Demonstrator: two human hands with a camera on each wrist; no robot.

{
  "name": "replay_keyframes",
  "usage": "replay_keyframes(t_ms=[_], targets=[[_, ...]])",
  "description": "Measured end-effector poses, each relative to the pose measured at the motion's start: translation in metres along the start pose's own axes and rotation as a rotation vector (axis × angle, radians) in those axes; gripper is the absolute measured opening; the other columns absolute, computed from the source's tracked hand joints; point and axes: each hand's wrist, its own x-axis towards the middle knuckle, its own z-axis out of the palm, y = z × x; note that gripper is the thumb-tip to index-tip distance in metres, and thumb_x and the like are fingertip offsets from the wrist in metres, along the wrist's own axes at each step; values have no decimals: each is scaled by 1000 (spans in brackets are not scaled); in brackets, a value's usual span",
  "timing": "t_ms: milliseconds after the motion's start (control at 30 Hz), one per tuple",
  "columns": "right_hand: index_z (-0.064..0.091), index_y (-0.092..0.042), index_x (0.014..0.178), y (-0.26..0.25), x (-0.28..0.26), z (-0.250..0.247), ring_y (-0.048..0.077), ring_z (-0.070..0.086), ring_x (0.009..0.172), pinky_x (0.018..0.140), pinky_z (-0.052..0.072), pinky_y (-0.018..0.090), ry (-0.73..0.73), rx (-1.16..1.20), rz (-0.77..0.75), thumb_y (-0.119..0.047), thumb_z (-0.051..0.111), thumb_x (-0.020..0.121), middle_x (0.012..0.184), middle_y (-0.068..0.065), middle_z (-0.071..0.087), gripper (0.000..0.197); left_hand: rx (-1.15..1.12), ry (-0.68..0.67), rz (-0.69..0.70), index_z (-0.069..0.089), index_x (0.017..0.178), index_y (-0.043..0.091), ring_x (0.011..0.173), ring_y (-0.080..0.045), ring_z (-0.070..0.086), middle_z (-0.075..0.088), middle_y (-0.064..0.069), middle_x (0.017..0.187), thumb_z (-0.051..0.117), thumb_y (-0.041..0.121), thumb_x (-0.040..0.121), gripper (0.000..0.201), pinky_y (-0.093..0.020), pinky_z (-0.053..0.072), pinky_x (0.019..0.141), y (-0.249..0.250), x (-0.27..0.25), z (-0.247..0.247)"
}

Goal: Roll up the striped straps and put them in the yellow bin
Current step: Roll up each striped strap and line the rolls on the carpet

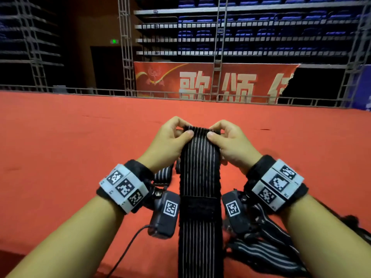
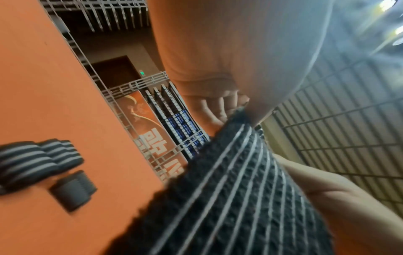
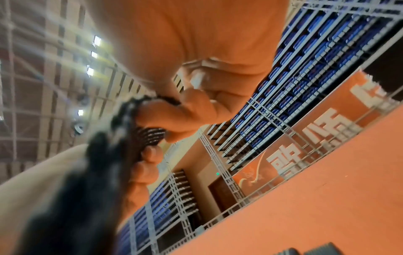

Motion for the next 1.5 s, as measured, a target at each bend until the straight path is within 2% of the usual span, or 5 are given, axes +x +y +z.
replay_keyframes(t_ms=[267, 733, 933, 1167, 1500], targets=[[47, -11, 89, 100, 41, 13, 11, 43, 43, 41, 33, 25, -4, -156, 28, -3, 49, 93, 62, 5, 50, 10, 98, -19, -108, 48, 96, 23, 59, -20, 52, 59, -10, 68, 53, 16, 93, 9, -37, 40, 56, -102, 28, 14], [42, -18, 77, 234, 87, 27, 15, 47, 58, 53, 37, 31, 64, -117, 26, -2, 51, 87, 70, 7, 52, 22, -41, 2, -220, 50, 85, 19, 54, -7, 46, 49, 2, 63, 56, 10, 96, 15, -21, 37, 51, -227, 71, 47], [42, -22, 75, 262, 93, 36, 14, 49, 67, 60, 41, 33, 67, -162, 35, -6, 52, 82, 75, 5, 54, 20, -9, 61, -229, 50, 84, 14, 59, -18, 42, 45, -7, 66, 60, 15, 96, 15, -30, 36, 58, -261, 78, 56], [50, -17, 84, 286, 98, 41, 2, 43, 52, 48, 35, 16, 126, 4, 150, -10, 58, 90, 67, -3, 48, 12, -73, 5, -240, 51, 91, 16, 60, -1, 50, 53, 3, 75, 59, 3, 94, 16, -19, 43, 61, -287, 87, 61], [58, -10, 91, 315, 104, 28, 7, 50, 70, 68, 43, 30, 52, -227, 96, -9, 55, 91, 79, -4, 57, 3, -58, -68, -224, 61, 104, 7, 69, 5, 60, 63, 6, 81, 59, 5, 95, 10, -15, 47, 67, -315, 94, 75]])
